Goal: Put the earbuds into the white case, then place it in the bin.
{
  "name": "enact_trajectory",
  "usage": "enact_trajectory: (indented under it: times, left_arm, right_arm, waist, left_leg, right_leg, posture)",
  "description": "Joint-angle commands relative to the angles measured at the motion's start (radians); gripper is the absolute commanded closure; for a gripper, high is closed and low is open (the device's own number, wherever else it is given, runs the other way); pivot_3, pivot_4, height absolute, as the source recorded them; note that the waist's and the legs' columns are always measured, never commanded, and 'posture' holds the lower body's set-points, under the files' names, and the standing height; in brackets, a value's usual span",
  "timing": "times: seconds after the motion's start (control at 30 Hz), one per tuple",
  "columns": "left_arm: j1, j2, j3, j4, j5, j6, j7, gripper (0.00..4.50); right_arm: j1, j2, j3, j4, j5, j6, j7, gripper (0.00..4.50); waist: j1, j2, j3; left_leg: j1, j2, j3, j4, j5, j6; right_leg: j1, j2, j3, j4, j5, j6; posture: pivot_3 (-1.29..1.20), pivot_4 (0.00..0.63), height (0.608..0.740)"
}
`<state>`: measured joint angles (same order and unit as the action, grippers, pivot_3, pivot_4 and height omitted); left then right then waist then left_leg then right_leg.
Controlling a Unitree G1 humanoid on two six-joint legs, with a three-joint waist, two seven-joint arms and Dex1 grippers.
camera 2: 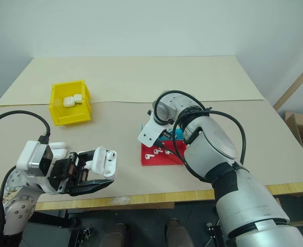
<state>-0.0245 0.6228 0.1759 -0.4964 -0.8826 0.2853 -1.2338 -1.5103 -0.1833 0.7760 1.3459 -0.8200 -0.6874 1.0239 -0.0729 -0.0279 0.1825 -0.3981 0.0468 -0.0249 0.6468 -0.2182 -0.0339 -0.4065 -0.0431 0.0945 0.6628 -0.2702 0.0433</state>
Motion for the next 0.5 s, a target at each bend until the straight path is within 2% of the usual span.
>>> enact_trajectory:
  times: [0.03, 0.27, 0.5]
  left_arm:
    - [-0.009, -0.002, 0.001, -0.022, -0.009, -0.011, 0.000, 1.73]
    - [-0.021, 0.001, 0.006, -0.008, -0.016, -0.007, -0.005, 1.73]
    - [-0.070, 0.021, 0.032, 0.046, -0.044, 0.009, -0.032, 1.73]
  right_arm:
    - [-0.005, -0.004, -0.007, -0.001, 0.005, -0.007, 0.001, 3.45]
    - [-0.044, -0.048, -0.092, -0.008, 0.091, -0.005, 0.073, 3.45]
    - [-0.046, -0.089, -0.241, -0.030, 0.238, 0.061, 0.179, 3.45]
  waist:
    - [0.000, 0.000, 0.000]
    - [0.001, 0.000, 0.000]
    - [-0.001, 0.000, 0.000]
  left_leg:
    - [0.000, 0.000, 0.000, 0.000, 0.000, 0.000]
    - [0.000, 0.000, 0.000, 0.000, 0.000, 0.000]
    - [0.000, 0.000, 0.000, 0.000, 0.000, 0.000]
  right_leg:
    - [0.000, 0.000, 0.000, 0.000, 0.000, 0.000]
    - [0.000, 0.000, 0.000, 0.000, 0.000, 0.000]
    - [0.000, 0.000, 0.000, 0.000, 0.000, 0.000]
  posture:
    - [0.00, 0.150, 0.740]
    - [0.00, 0.150, 0.740]
    - [0.00, 0.150, 0.740]
